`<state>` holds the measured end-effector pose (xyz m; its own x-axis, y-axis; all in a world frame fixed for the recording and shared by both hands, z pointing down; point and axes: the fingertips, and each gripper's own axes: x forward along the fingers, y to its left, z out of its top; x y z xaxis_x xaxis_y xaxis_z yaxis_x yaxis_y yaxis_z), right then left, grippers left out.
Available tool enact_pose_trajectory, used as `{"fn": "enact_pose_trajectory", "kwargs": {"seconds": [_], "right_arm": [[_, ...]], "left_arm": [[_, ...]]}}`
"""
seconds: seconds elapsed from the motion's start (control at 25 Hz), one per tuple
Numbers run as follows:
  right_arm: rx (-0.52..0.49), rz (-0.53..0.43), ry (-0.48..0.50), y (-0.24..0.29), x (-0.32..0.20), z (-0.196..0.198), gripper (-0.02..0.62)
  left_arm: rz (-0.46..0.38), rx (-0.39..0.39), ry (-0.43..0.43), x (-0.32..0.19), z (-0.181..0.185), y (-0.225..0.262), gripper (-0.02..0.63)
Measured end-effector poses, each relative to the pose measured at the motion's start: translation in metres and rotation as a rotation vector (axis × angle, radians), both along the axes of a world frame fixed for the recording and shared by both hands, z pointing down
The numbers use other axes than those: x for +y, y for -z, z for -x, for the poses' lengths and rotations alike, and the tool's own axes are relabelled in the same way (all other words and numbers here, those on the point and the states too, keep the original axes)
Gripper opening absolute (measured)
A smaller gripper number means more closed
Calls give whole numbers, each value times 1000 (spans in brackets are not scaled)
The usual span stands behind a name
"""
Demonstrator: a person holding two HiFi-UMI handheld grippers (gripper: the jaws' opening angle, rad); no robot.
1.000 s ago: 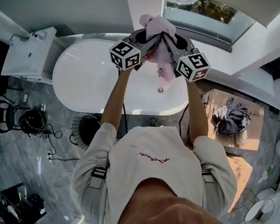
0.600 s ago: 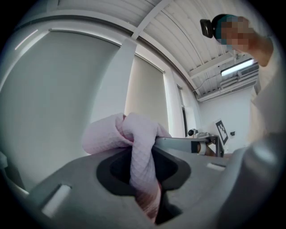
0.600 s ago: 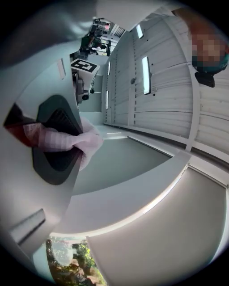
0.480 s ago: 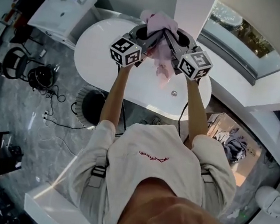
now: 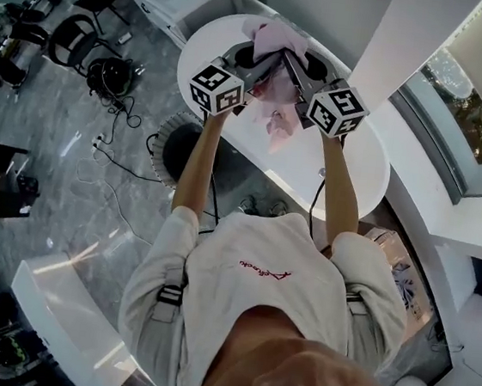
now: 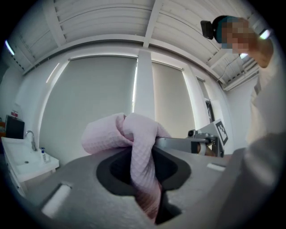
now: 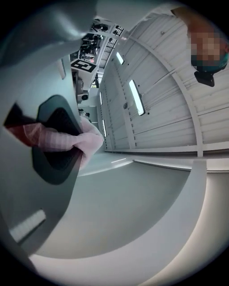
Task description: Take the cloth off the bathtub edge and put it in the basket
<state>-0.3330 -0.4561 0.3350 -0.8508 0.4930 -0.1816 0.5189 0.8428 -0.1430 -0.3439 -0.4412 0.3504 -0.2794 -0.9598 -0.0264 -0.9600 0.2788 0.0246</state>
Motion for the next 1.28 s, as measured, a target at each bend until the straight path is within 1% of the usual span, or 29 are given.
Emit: {"fn": "enact_pose_trajectory", "kwargs": {"seconds": [0.24,0.44,0.68,0.88,1.04,1.28], "right_arm": [[0,-20,112,0,72,16,66],[-23,-42,173,13,142,33,66],[-42,-49,255,24,209,46,66],[-60,-79,347,31,300,57,67],[-75,-86,414,38,355,59,66],[-105,-88,537,47,445,50,66]], "left_arm": [[-20,4,94,72,15,-1,91],[-58,-4,153,143,32,11,91],[-85,-28,235,210,43,22,91],[-111,-40,326,302,53,28,91],[-123,-53,394,358,55,34,91],[-137,-87,516,448,44,44,91]]}}
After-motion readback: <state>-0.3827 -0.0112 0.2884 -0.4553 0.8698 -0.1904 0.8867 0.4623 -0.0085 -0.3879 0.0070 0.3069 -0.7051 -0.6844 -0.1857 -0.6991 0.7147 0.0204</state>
